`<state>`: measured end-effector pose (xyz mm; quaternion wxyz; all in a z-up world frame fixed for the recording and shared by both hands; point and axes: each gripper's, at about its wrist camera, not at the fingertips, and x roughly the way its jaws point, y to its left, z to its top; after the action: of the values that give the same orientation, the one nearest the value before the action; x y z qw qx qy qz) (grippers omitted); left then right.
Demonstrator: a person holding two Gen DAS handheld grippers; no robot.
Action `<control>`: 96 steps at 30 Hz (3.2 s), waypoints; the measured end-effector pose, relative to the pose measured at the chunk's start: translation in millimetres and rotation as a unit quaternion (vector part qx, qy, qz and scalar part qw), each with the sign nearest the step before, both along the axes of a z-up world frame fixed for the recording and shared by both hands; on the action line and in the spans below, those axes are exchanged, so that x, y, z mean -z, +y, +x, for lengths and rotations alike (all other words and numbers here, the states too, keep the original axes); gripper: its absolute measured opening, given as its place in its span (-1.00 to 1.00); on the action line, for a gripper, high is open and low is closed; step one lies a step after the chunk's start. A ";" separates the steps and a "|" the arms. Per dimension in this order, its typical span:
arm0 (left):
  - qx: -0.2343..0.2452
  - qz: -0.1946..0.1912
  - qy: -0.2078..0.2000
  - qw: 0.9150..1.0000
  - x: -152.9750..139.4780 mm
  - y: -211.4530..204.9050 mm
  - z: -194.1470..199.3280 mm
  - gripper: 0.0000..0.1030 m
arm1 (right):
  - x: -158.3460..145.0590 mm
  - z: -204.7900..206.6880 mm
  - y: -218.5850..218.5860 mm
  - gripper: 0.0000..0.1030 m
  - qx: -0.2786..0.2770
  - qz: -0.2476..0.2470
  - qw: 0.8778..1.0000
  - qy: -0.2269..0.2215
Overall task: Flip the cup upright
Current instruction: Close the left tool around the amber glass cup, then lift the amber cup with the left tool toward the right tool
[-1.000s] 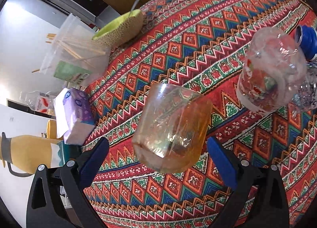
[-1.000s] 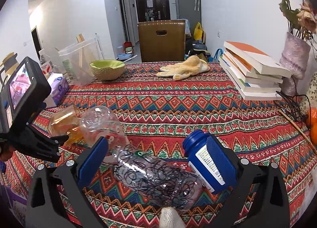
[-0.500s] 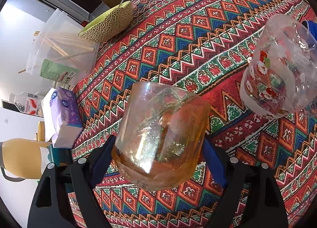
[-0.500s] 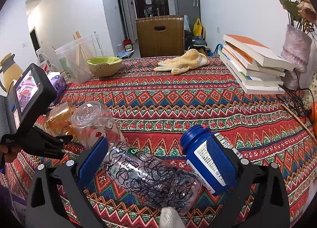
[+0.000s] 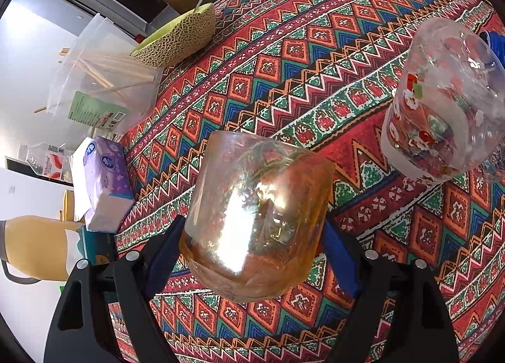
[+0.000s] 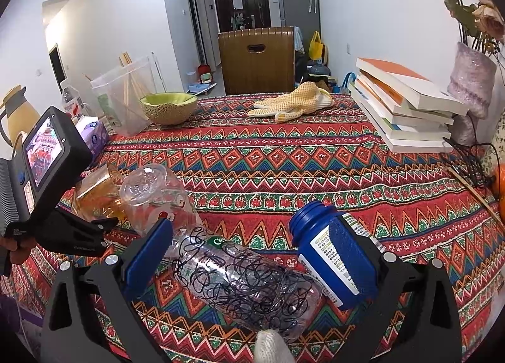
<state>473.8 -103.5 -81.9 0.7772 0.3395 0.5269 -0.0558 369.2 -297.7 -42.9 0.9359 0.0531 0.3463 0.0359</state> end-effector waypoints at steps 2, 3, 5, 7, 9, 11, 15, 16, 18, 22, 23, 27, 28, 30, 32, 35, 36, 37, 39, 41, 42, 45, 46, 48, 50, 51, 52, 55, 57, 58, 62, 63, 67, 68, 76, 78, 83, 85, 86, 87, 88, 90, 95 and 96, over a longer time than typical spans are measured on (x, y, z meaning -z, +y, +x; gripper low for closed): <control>0.000 -0.002 0.001 1.000 -1.0 0.8 -0.5 0.56 | -0.3 -0.2 0.3 0.86 0.000 0.000 1.000 0.000; 0.002 -0.001 0.002 1.000 -1.3 0.8 -1.2 0.56 | -0.5 -0.2 0.5 0.86 0.000 0.000 1.000 0.000; 0.008 0.002 0.001 1.000 -1.3 -0.5 -4.2 0.56 | -0.6 -0.5 0.2 0.86 0.000 0.000 1.000 0.000; 0.013 0.003 0.002 1.000 -1.7 -2.2 -6.1 0.56 | -1.2 -0.7 -0.3 0.86 0.000 0.000 1.000 -0.001; 0.015 0.001 0.004 1.000 -2.2 -4.1 -9.1 0.55 | -1.4 -0.8 -0.3 0.86 0.000 0.000 1.000 -0.001; 0.018 0.000 0.004 1.000 -3.3 -5.4 -11.0 0.55 | -2.1 -1.1 -0.6 0.86 0.000 0.000 1.000 -0.002; 0.019 0.001 -0.003 1.000 -8.2 -5.0 -14.3 0.55 | -5.4 -3.0 0.6 0.86 0.000 -0.001 1.000 -0.003; 0.019 0.001 -0.005 1.000 -10.3 -4.4 -14.8 0.55 | -6.9 -3.9 0.9 0.86 -0.001 -0.002 1.000 -0.005; 0.017 0.001 -0.010 1.000 -15.2 -4.8 -17.4 0.55 | -10.2 -7.1 0.9 0.86 -0.001 -0.002 1.000 -0.008; 0.016 -0.005 -0.025 1.000 -31.0 -4.1 -23.9 0.55 | -18.6 -16.3 1.2 0.86 -0.001 -0.002 1.000 -0.016; 0.015 -0.006 -0.030 0.999 -36.9 -3.8 -26.5 0.55 | -21.6 -19.7 0.9 0.86 -0.001 -0.001 1.000 -0.018; 0.017 -0.007 -0.047 0.999 -57.7 -6.1 -41.9 0.55 | -34.4 -35.3 -0.7 0.86 -0.003 0.001 1.000 -0.030; 0.018 -0.008 -0.050 0.999 -63.0 -7.4 -47.0 0.55 | -38.6 -40.5 -1.5 0.86 -0.003 0.002 0.999 -0.034; 0.021 -0.010 -0.061 0.998 -77.0 -11.5 -61.9 0.55 | -46.2 -50.8 -2.8 0.86 -0.005 0.003 0.999 -0.041; 0.022 -0.012 -0.071 0.997 -90.4 -14.8 -75.7 0.55 | -57.1 -65.2 -4.7 0.86 -0.007 0.004 0.999 -0.051; 0.024 -0.010 -0.084 0.996 -106.1 -20.1 -97.9 0.55 | -72.5 -88.7 -7.3 0.86 -0.010 0.003 0.998 -0.068; 0.026 -0.011 -0.088 0.996 -112.1 -22.5 -106.6 0.55 | -77.1 -96.7 -8.0 0.86 -0.011 0.004 0.997 -0.073; 0.027 -0.012 -0.093 0.995 -118.3 -25.0 -116.0 0.55 | -80.4 -102.4 -8.8 0.86 -0.011 0.004 0.997 -0.076; 0.030 -0.015 -0.100 0.994 -128.9 -29.0 -133.1 0.55 | -87.3 -118.3 -11.5 0.86 -0.012 0.008 0.996 -0.083; 0.032 -0.018 -0.107 0.994 -137.4 -32.9 -151.6 0.55 | -92.4 -133.0 -12.9 0.86 -0.014 0.010 0.996 -0.089; 0.033 -0.020 -0.109 0.993 -139.9 -35.2 -158.0 0.55 | -95.3 -142.7 -13.8 0.85 -0.016 0.013 0.996 -0.092; 0.035 -0.033 -0.110 0.993 -147.0 -41.7 -186.7 0.55 | -101.4 -164.7 -16.7 0.85 -0.018 0.018 0.995 -0.099; 0.036 -0.036 -0.110 0.993 -147.5 -43.6 -196.5 0.55 | -103.0 -171.9 -17.5 0.86 -0.018 0.019 0.995 -0.100; 0.036 -0.043 -0.107 0.993 -145.3 -46.6 -213.9 0.55 | -105.6 -188.8 -17.6 0.85 -0.020 0.017 0.994 -0.103; 0.035 -0.049 -0.102 0.993 -141.2 -47.1 -227.9 0.55 | -106.0 -202.5 -18.0 0.86 -0.022 0.015 0.994 -0.105; 0.034 -0.053 -0.098 0.993 -137.9 -47.3 -234.9 0.55 | -105.6 -211.0 -17.8 0.85 -0.024 0.015 0.994 -0.105; 0.033 -0.056 -0.095 0.993 -134.1 -47.2 -240.7 0.55 | -105.1 -219.0 -16.6 0.86 -0.027 0.015 0.994 -0.105; 0.027 -0.066 -0.082 0.994 -119.5 -47.1 -258.7 0.55 | -100.3 -234.9 -14.8 0.85 -0.032 0.014 0.994 -0.103; 0.022 -0.072 -0.069 0.995 -106.4 -47.9 -268.9 0.55 | -95.5 -245.9 -13.9 0.86 -0.035 0.015 0.994 -0.099; 0.021 -0.074 -0.065 0.995 -100.5 -47.9 -273.4 0.55 | -92.9 -250.1 -13.4 0.85 -0.037 0.014 0.995 -0.097; 0.014 -0.074 -0.047 0.996 -69.6 -46.6 -282.7 0.55 | -76.1 -263.9 -8.1 0.86 -0.042 0.011 0.996 -0.079; 0.012 -0.072 -0.043 0.996 -63.7 -47.4 -283.0 0.55 | -72.4 -265.6 -7.4 0.86 -0.043 0.010 0.996 -0.075; 0.005 -0.067 -0.039 0.997 -42.9 -44.9 -282.2 0.55 | -57.3 -270.7 -4.8 0.85 -0.042 0.000 0.997 -0.057; 0.000 -0.068 -0.035 0.997 -36.6 -43.8 -281.5 0.55 | -53.0 -270.7 -4.5 0.86 -0.041 -0.002 0.998 -0.052; -0.025 -0.063 -0.024 0.997 -7.0 -31.5 -277.6 0.55 | -26.1 -260.1 -8.2 0.86 -0.035 -0.002 0.999 -0.016; -0.030 -0.058 -0.020 0.998 1.0 -29.2 -275.6 0.55 | -21.2 -257.4 -8.8 0.86 -0.034 -0.001 0.999 -0.009; -0.029 -0.051 -0.034 0.998 3.6 -29.6 -274.1 0.56 | -15.1 -254.6 -9.1 0.86 -0.031 0.001 1.000 0.000; -0.033 -0.054 -0.034 0.997 3.6 -28.8 -273.9 0.57 | -14.1 -254.6 -8.6 0.86 -0.029 0.002 1.000 0.001; -0.035 -0.057 -0.033 0.997 2.9 -28.6 -274.1 0.57 | -13.7 -254.9 -8.3 0.86 -0.028 0.002 1.000 0.002; -0.038 -0.060 -0.032 0.997 2.6 -27.4 -273.4 0.59 | -13.6 -254.7 -8.0 0.86 -0.028 0.002 1.000 0.002; -0.040 -0.063 -0.031 0.997 1.7 -26.3 -273.1 0.59 | -13.5 -255.0 -7.2 0.86 -0.028 0.002 1.000 0.003; -0.049 -0.070 -0.029 0.996 -0.7 -22.6 -272.2 0.78 | -13.5 -256.2 -5.7 0.86 -0.028 0.002 1.000 0.005; -0.054 -0.117 -0.051 0.990 -17.5 -10.9 -282.6 0.87 | -15.9 -262.1 0.2 0.85 -0.029 -0.001 1.000 0.004; -0.053 -0.129 -0.058 0.989 -21.3 -7.9 -285.5 0.87 | -15.9 -262.8 1.9 0.86 -0.030 -0.001 1.000 0.004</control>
<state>188.4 -111.4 -60.5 0.8457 0.2106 0.4864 -0.0620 106.3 -295.8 -27.0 0.9332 0.0415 0.3513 0.0633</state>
